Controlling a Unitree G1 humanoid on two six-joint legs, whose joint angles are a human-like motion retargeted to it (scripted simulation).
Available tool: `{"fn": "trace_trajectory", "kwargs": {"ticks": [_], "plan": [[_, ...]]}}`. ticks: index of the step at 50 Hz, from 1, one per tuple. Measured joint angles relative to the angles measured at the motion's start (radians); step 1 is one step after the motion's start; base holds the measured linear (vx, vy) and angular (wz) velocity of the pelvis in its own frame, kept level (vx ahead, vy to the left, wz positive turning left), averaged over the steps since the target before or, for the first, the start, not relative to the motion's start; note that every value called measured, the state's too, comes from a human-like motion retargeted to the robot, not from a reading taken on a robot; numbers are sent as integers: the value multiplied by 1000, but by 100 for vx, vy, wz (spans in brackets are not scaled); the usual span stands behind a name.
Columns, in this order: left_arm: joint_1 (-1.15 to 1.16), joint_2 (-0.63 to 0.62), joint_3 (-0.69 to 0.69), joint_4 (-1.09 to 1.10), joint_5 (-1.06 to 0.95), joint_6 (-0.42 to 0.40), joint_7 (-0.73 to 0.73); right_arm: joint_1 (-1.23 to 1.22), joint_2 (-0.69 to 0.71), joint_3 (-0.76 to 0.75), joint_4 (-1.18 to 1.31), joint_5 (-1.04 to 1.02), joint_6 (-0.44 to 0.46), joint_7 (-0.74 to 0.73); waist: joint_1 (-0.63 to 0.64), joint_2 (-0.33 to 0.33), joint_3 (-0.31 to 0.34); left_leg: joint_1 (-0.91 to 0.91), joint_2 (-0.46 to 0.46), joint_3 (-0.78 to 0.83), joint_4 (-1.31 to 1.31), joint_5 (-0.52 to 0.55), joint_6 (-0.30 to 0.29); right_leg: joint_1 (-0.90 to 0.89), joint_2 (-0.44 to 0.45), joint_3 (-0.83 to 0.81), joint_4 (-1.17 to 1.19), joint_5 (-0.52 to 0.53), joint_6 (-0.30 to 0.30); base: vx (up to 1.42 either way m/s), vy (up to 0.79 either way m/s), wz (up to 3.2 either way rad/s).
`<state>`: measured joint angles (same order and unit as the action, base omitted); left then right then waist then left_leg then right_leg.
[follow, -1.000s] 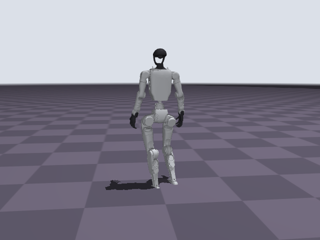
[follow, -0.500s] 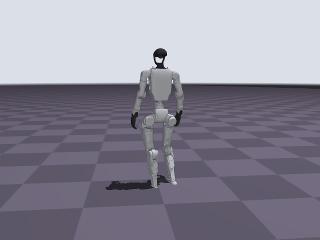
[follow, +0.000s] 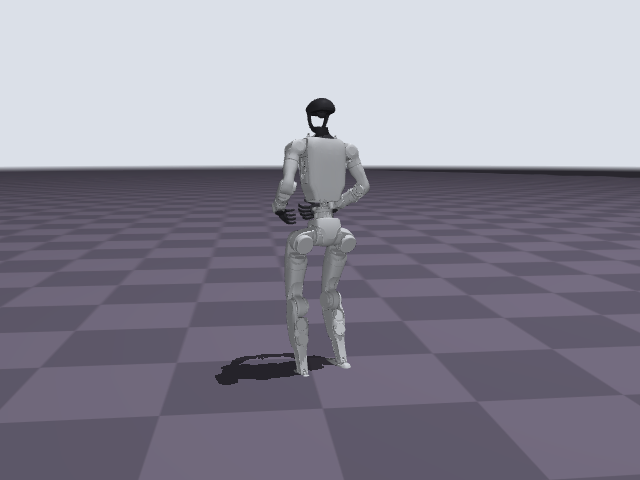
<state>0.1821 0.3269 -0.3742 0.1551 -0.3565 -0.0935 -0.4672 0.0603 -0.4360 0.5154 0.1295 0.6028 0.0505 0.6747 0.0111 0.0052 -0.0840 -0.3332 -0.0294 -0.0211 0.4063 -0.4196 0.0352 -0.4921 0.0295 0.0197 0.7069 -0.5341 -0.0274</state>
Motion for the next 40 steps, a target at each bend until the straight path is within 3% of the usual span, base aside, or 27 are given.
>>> {"fn": "trace_trajectory", "kwargs": {"ticks": [4,9,14,18,28,40], "plan": [[-31,-19,5,11,13,-11,37,-19,0,4,-69,-25,-15,-19,26,28,8,-151,33,-14,269,-163,-7,-19,25,-66,19,-8,-11,-9,-7,82],[-85,-39,-3,62,84,-36,96,-51,-29,-8,-110,-153,-59,-93,44,91,2,-252,178,97,566,-350,16,-27,54,-179,23,-26,-24,-7,-2,110],[-132,-57,-24,139,165,-55,102,-51,-79,-40,-121,-333,-101,-162,60,173,-6,-229,317,181,703,-403,15,60,106,-284,-129,16,-44,-1,2,120],[-111,-42,-22,136,177,-62,81,-20,-103,-68,-114,-421,-125,-183,65,202,-25,-199,358,234,702,-404,9,106,114,-349,-222,46,-47,2,5,127],[-9,8,27,33,145,-77,57,27,-78,-89,-65,-528,-151,-222,107,206,-84,-192,317,247,521,-379,6,171,110,-447,-399,129,-34,2,8,108],[64,15,80,1,124,-77,101,-125,10,-11,5,-674,-162,-290,183,114,-112,-153,173,133,320,-313,25,203,47,-505,-439,149,-46,1,7,83]]}}
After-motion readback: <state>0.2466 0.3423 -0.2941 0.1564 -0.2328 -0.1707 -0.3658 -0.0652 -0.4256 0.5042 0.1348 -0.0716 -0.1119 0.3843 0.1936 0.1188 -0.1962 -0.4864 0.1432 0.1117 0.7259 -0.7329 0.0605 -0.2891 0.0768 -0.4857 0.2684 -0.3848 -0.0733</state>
